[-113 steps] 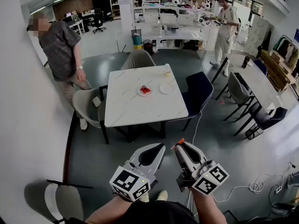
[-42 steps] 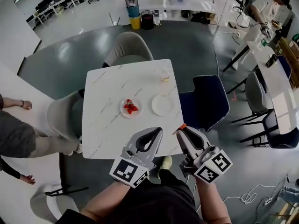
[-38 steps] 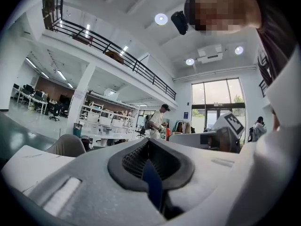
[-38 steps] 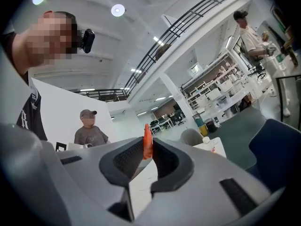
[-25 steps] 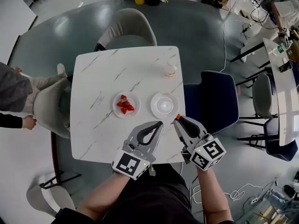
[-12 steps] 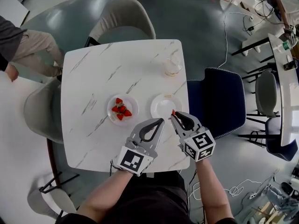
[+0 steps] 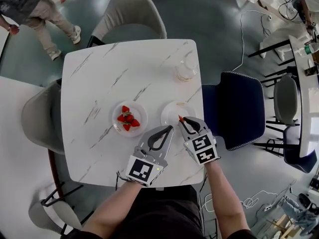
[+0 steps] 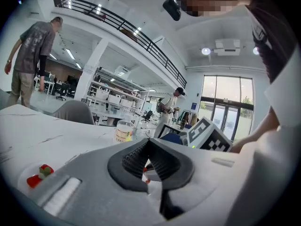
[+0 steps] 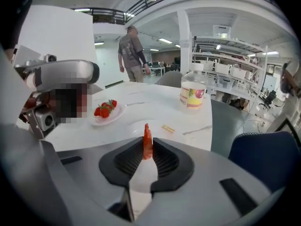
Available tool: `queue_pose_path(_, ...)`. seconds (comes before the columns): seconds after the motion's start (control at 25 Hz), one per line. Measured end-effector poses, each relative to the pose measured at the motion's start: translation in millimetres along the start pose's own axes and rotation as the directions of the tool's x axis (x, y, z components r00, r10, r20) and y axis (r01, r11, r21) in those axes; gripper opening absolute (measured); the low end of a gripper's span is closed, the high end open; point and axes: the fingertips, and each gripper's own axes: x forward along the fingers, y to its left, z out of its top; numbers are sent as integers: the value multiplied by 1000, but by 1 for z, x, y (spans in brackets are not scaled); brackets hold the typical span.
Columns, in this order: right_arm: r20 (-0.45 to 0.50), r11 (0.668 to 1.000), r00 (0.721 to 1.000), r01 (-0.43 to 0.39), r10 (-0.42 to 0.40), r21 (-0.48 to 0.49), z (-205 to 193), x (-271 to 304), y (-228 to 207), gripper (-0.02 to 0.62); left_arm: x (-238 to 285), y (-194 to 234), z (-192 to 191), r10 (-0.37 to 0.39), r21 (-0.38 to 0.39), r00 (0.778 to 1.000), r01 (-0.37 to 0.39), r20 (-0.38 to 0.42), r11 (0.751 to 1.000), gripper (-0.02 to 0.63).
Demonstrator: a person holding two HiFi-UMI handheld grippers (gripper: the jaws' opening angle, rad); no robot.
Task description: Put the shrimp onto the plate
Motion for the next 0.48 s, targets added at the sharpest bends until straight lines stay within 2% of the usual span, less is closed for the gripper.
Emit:
queue_pose_path(0.28, -110, 989, 992, 44, -60, -141, -8, 18, -2, 64, 1, 7, 0, 5, 4, 1000, -5, 5, 1000, 8)
queue_pose_path(0.48, -154, 984, 985, 46, -73, -172, -11, 22, -4, 64, 2, 6, 1, 9, -2, 1000, -9, 7, 1000, 8)
